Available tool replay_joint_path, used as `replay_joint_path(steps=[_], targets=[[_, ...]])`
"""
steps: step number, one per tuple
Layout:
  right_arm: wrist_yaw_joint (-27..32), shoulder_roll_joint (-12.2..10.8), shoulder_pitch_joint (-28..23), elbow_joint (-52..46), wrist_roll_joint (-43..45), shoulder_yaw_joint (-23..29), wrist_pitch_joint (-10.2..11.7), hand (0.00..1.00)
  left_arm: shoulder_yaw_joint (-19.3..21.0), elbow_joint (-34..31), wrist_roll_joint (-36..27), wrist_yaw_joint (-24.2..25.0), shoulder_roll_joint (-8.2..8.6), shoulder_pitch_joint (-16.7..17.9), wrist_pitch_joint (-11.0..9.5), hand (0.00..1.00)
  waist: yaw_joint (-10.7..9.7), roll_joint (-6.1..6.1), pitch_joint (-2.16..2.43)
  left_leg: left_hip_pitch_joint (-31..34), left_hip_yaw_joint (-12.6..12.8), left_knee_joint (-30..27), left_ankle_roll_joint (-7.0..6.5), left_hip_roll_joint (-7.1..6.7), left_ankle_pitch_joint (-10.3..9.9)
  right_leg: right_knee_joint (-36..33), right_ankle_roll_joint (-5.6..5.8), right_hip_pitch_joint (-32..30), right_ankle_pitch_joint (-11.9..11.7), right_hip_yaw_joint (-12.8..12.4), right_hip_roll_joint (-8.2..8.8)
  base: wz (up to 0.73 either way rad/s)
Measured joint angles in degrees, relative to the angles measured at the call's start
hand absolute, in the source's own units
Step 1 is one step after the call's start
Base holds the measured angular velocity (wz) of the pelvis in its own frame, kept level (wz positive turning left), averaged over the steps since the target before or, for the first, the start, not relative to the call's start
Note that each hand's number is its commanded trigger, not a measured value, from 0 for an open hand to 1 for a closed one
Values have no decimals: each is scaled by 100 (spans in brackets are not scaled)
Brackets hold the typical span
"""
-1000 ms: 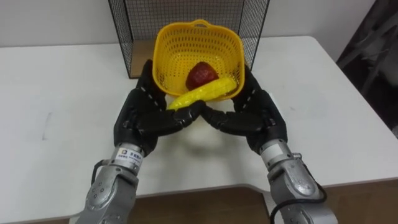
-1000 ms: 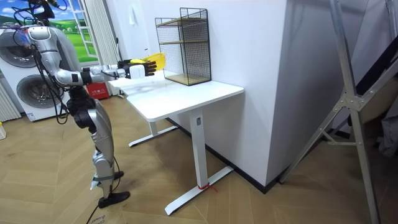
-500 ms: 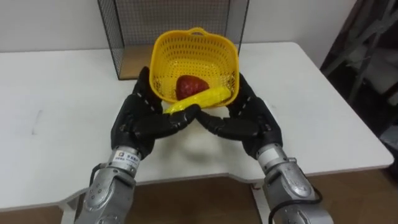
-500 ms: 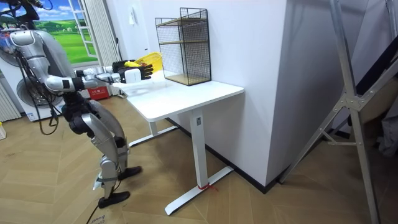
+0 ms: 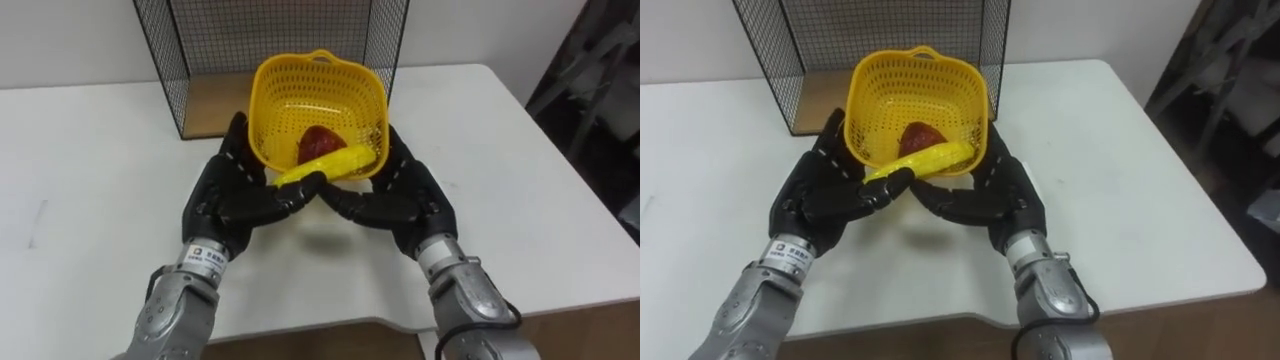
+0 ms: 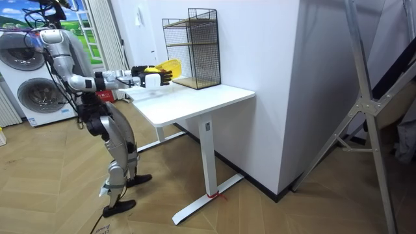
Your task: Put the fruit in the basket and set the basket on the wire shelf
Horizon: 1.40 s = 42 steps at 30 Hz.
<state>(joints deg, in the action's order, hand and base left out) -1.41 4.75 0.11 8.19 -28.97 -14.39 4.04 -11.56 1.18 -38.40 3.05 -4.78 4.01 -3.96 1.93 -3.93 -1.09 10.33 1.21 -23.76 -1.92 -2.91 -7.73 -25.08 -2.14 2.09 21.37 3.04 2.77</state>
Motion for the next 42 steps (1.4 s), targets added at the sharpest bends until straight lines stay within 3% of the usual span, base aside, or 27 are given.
replay_joint_path(steps=[11,15,17,20,21,23,24,25,26,28,29,30,31,32,33,42], targets=[[0,17,1,-69,112,48,21,0,-1,-118,-13,34,14,-5,-30,0,-33,-12,-6,133,34,-178,-68,-90,-242,120,81,35,83,88,90,1],[0,18,3,-174,136,45,22,0,0,-118,25,32,13,-5,-29,0,-24,61,10,231,61,-406,-157,-111,-461,10,191,36,145,84,122,0],[0,16,5,-268,179,49,23,0,0,-118,19,30,25,-5,-29,0,-16,78,10,183,77,-414,-234,-196,-514,-330,287,-20,199,160,248,-2],[0,10,6,-276,361,43,35,0,20,-118,30,28,26,-5,-31,0,-30,86,10,12,179,-468,-389,-381,-643,-1585,424,-393,186,307,557,2],[0,14,8,-276,367,53,39,0,13,-118,18,28,31,-7,-32,0,-64,89,11,-44,164,-571,-458,-464,-726,-2071,520,-535,110,289,687,14],[0,12,18,-261,424,63,40,0,8,-117,-18,22,29,-6,-32,0,-136,83,-13,-196,130,-593,-544,-573,-809,-2599,555,-654,-116,198,784,15],[0,11,42,-256,422,66,41,0,4,-117,-20,17,29,-9,-32,0,-162,131,-47,-307,62,-565,-594,-592,-838,-2879,562,-767,-412,184,802,18],[0,9,40,-255,412,66,60,0,-16,-117,-28,9,2,-8,-34,0,-182,181,-50,-371,-30,-532,-626,-585,-855,-3038,574,-907,-591,173,766,12],[-5,12,40,-256,420,65,72,0,-18,-117,-13,-2,-2,-9,-35,0,-183,189,-53,-403,-50,-487,-634,-583,-854,-3048,588,-948,-568,170,743,0],[-59,10,49,-252,486,69,115,0,-13,-115,11,-13,4,-9,-98,0,-192,214,-56,-438,-54,-348,-687,-521,-794,-2564,504,-1194,-237,184,597,7],[-60,10,51,-229,486,70,115,0,-13,-112,8,-13,6,-9,-98,0,-190,220,-60,-458,-62,-309,-698,-517,-785,-2312,488,-1231,-181,189,549,17],[-60,12,60,-166,488,67,115,0,-13,-95,20,-10,5,-11,-100,0,-185,236,-70,-510,-97,-275,-703,-514,-782,-1616,467,-1230,-128,166,442,17],[-60,9,61,-97,490,58,115,0,-13,-45,20,-9,2,-15,-103,0,-194,239,-69,-557,-142,-246,-702,-519,-784,-899,441,-1159,-197,159,344,16],[-60,7,68,-57,493,52,115,0,-15,6,22,-5,5,-19,-107,0,-193,241,-75,-600,-166,-212,-700,-522,-785,-674,408,-1140,-439,144,271,30],[-59,10,73,20,494,47,104,0,-61,132,31,-4,16,-20,-100,0,-240,284,-47,-685,-263,-113,-692,-513,-784,-498,386,-1005,-615,110,197,16],[9,17,409,0,459,105,71,0,-86,101,302,-48,31,-150,-96,0,-158,257,-12,-817,-224,287,-629,-269,-743,346,312,-693,-925,165,-40,-5]])
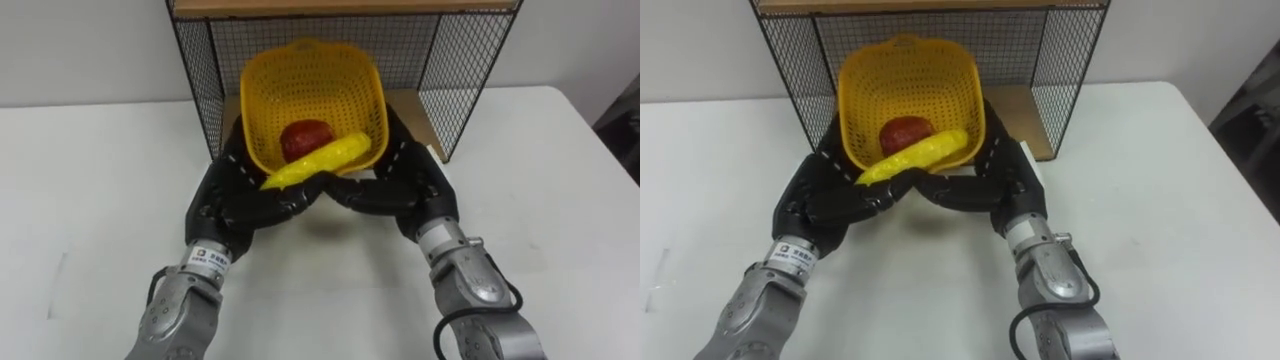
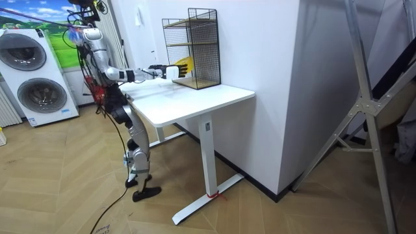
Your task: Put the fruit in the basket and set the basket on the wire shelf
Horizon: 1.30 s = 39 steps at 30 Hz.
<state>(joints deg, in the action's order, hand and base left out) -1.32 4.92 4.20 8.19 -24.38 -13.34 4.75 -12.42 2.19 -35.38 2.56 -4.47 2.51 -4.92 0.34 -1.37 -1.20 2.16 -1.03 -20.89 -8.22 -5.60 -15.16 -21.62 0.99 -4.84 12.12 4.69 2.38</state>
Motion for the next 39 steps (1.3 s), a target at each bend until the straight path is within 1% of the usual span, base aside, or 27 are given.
replay_joint_path(steps=[2,8,11,14,15,17,19,21,23,25,29,30,32,34,35,36,39], targets=[[8,0,10,-44,5,-1,14,0,14,-71,-20,-1,0,-10,-2,0,-1,2,0,-33,7,35,1,19,1,132,8,69,-45,-2,-50,-7],[32,-7,30,-44,-6,-7,15,0,22,-79,-44,0,1,-28,-2,0,-7,1,3,-273,83,222,1,48,1,398,40,326,-88,-78,-57,-6],[64,-16,33,-43,7,-8,17,0,25,-79,-1,-1,1,-62,-1,0,-6,6,4,-301,96,234,1,57,1,434,41,360,-109,-105,-71,-1],[84,-40,34,-42,-4,-9,20,0,28,-79,-2,-2,2,-63,-1,0,-12,25,3,-466,125,336,1,95,1,546,28,518,-167,-132,-113,-6],[89,-40,35,-30,-43,-9,24,0,31,-78,-4,-3,4,-65,1,0,-12,56,-2,-504,128,365,2,111,1,609,25,594,-201,-133,-152,-3],[90,-37,35,-19,-93,-7,24,0,32,-78,-2,-4,3,-76,14,0,-27,111,1,-564,129,452,1,113,1,622,26,629,-218,-127,-163,-3],[115,-34,35,10,-119,-9,24,0,36,-78,-4,-13,-4,-78,85,0,-33,178,3,-620,132,489,0,114,5,638,25,679,-224,-115,-162,0],[133,-35,35,21,-121,-10,24,0,37,-78,0,-23,-11,-84,126,0,-35,187,9,-653,134,542,8,115,25,647,22,692,-225,-107,-163,0],[152,-35,35,22,-121,-14,21,0,40,-78,1,-39,-21,-103,167,0,-34,186,9,-650,133,550,16,122,32,663,14,689,-230,-81,-168,2],[191,-30,36,26,-126,8,13,0,72,-76,7,-73,-25,-224,319,0,-30,175,2,-643,124,519,25,126,39,683,6,681,-235,-62,-167,4],[203,-50,36,41,-111,82,12,0,145,-54,-4,-77,-24,-396,366,0,-10,154,-10,-666,145,518,33,128,52,685,2,694,-237,-88,-153,-3],[206,-43,64,94,-173,96,12,0,178,37,-51,-81,-25,-471,371,0,-1,146,-12,-686,157,523,33,132,52,683,1,709,-238,-112,-152,-6],[234,-32,229,340,-329,92,-42,0,152,234,-182,-120,-22,-598,388,0,-17,129,-21,-699,156,537,33,136,52,694,-2,747,-241,-127,-156,0],[328,-30,414,574,-333,101,-203,0,151,653,-233,-259,8,-856,487,0,-13,97,-39,-743,135,573,33,136,51,702,-3,788,-244,-132,-161,4],[339,-34,448,608,-296,109,-250,0,150,742,-233,-290,7,-905,513,0,-16,91,-41,-741,129,575,33,136,51,702,-3,788,-244,-131,-162,0],[379,-31,494,633,-223,112,-343,0,154,878,-233,-344,9,-969,578,0,-21,87,-44,-735,121,576,33,136,51,706,-4,786,-245,-131,-163,4],[431,-12,530,685,-210,113,-487,0,152,1031,-234,-371,18,-1021,720,0,-22,87,-44,-687,90,544,39,135,54,759,-4,782,-261,-129,-169,5]])
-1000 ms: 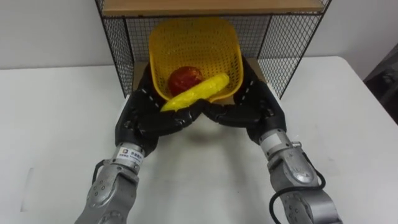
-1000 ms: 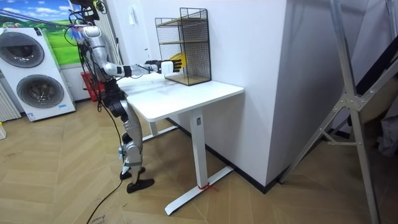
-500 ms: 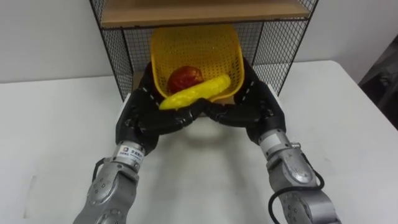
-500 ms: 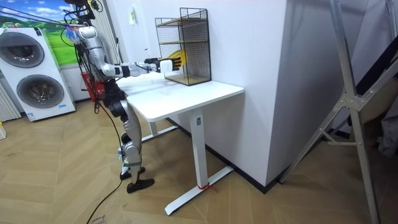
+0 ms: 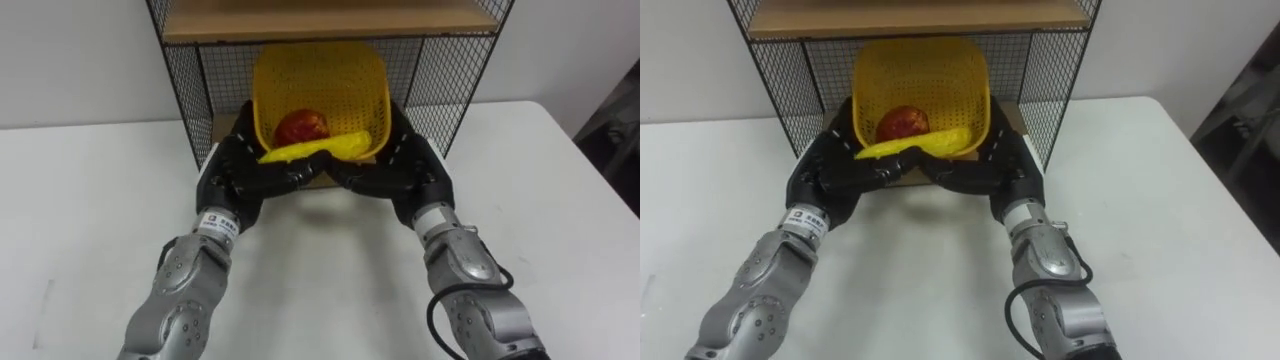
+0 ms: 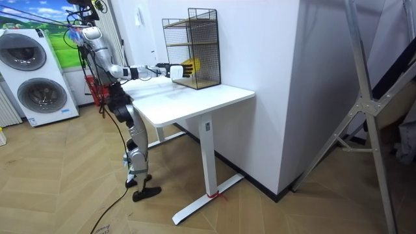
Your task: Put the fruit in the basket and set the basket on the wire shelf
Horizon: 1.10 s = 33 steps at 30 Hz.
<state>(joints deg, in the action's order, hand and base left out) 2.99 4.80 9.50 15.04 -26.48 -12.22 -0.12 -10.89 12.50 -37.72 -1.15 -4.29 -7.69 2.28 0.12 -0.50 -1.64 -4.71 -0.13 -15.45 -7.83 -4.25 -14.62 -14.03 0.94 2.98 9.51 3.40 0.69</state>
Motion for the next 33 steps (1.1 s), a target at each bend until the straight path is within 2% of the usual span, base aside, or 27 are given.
replay_joint_path(steps=[6,12,18,19,25,33], targets=[[191,-15,81,1,-44,-2,-207,0,57,350,-46,-5,38,-216,220,0,23,4,3,10,4,-26,8,7,7,40,-4,-4,-24,4,-3,0],[234,6,678,668,-490,11,-420,0,182,727,-181,-84,87,-569,479,0,17,10,8,-2,8,-31,13,7,15,40,-5,3,-24,9,0,0],[264,9,739,696,-526,13,-686,0,300,802,-209,-116,94,-626,683,0,18,5,13,-94,20,-23,21,9,27,47,-5,89,-24,4,1,0],[264,16,740,715,-526,14,-712,0,301,815,-209,-121,94,-626,720,0,17,2,31,-101,19,-22,21,9,27,47,-6,100,-24,4,2,0],[266,16,740,744,-527,15,-755,0,307,818,-209,-208,100,-626,823,0,18,8,69,-110,19,-25,21,13,27,47,-16,134,-35,14,1,0],[272,9,741,792,-527,15,-814,0,309,818,-211,-241,100,-626,898,0,17,11,70,-196,16,-8,21,17,27,68,-17,212,-34,33,-1,0]])
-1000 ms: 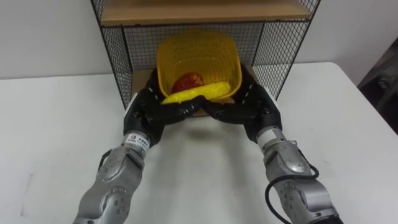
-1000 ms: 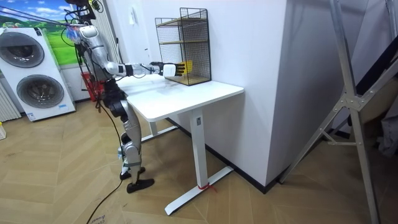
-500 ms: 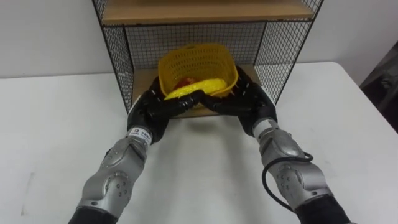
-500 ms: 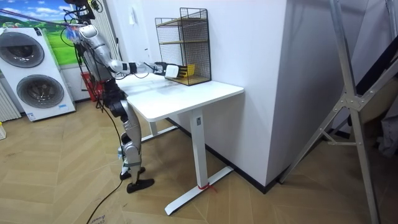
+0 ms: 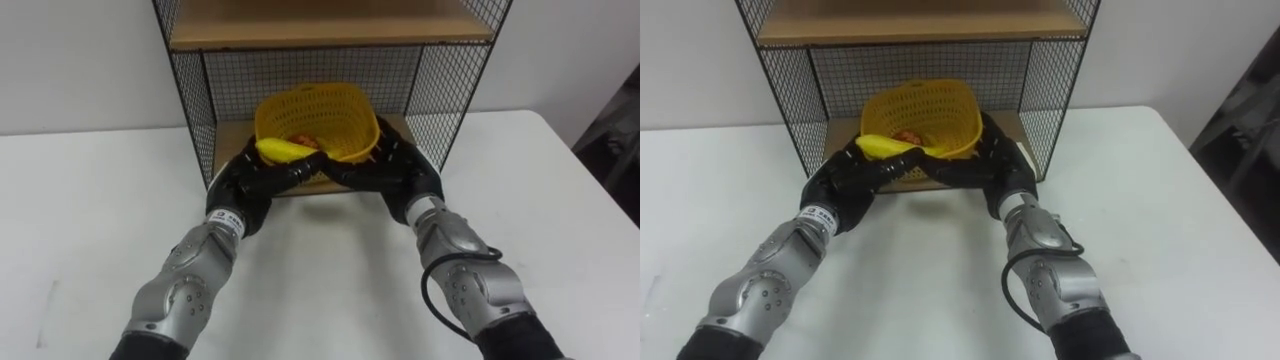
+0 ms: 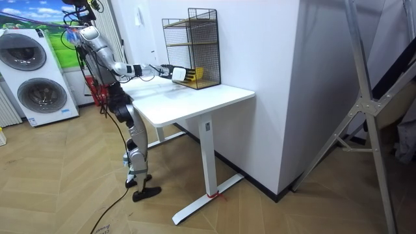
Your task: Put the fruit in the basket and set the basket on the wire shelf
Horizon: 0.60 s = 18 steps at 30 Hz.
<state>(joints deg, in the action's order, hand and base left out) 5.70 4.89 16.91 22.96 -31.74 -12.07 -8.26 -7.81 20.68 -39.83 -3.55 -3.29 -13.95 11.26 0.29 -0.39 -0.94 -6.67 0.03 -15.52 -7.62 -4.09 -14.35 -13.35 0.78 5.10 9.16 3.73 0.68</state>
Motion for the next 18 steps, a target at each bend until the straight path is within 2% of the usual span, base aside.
replay_joint_path(steps=[5,10,18], targets=[[65,-10,64,216,15,-9,-9,0,-22,104,2,0,3,-79,22,0,7,0,0,-17,-3,-20,0,0,0,7,-4,10,-3,18,5,0],[98,-2,601,989,-137,9,-65,0,-12,503,-17,-135,-4,-443,53,0,-7,-2,1,-3,-3,10,1,-1,0,-40,-9,-15,-6,3,2,0],[186,-2,1005,1141,-378,49,-183,0,112,692,-19,-385,-4,-918,219,0,-1,-16,6,14,-21,-1,8,9,5,-20,-17,-38,-13,83,-3,0]])
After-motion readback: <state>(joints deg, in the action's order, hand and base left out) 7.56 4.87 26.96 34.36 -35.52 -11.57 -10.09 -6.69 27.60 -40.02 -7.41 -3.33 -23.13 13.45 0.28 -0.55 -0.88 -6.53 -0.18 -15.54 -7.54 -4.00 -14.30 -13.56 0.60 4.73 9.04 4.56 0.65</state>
